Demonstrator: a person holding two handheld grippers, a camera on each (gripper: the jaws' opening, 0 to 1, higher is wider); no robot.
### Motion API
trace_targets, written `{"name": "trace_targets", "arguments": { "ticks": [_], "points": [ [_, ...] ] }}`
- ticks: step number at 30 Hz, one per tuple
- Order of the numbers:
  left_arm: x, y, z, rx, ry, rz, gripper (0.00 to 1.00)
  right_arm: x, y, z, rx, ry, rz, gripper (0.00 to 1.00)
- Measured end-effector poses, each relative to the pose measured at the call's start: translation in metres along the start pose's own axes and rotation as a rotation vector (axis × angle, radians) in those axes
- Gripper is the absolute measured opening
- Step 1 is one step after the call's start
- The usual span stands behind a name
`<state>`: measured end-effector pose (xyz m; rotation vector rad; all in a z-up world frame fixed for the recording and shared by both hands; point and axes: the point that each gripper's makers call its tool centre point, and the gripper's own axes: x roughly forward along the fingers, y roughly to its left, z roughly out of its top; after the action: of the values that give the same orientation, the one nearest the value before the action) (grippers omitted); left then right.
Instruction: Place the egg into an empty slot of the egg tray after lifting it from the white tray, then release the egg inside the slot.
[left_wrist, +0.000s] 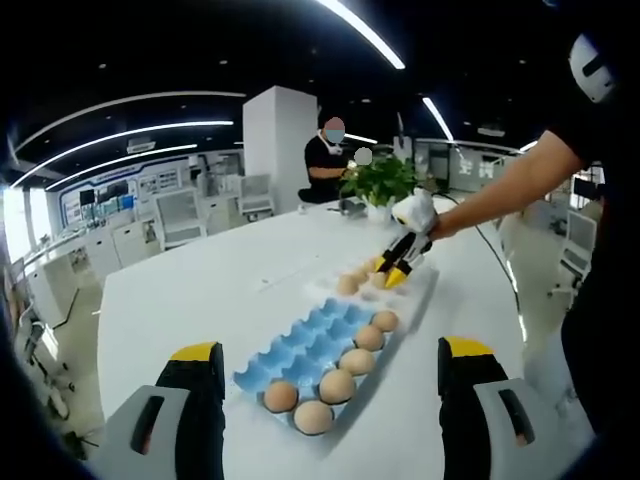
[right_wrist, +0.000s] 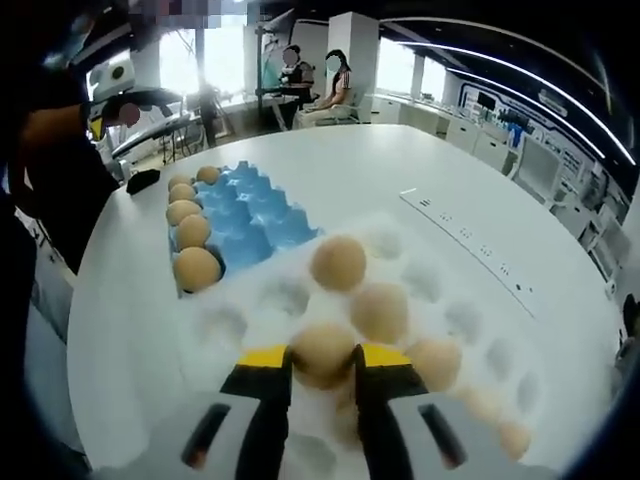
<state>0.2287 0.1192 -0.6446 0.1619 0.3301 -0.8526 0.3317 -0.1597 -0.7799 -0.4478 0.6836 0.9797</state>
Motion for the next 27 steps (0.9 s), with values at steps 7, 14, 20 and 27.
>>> {"name": "trace_targets", "arguments": {
  "ticks": [7, 14, 20, 27],
  "points": [
    [0.001, -0.001, 0.001, 0.000, -0.004, -0.003, 0.90, -0.004, 0.001, 0.002, -0.004, -0.010, -0.013, 0.26],
    [0.001, -0.002, 0.000, 0.001, -0.002, -0.010, 0.90, -0.012, 0.000, 0.010, 0.009, -0.046, -0.028, 0.26],
    [0.001, -0.003, 0.001, 0.004, -0.004, -0.016, 0.90, -0.017, 0.000, 0.014, 0.009, -0.058, -0.037, 0.26],
    [0.001, -0.004, 0.001, 0.005, -0.011, -0.022, 0.90, -0.024, 0.009, 0.027, 0.003, -0.079, -0.040, 0.26]
  ]
}}
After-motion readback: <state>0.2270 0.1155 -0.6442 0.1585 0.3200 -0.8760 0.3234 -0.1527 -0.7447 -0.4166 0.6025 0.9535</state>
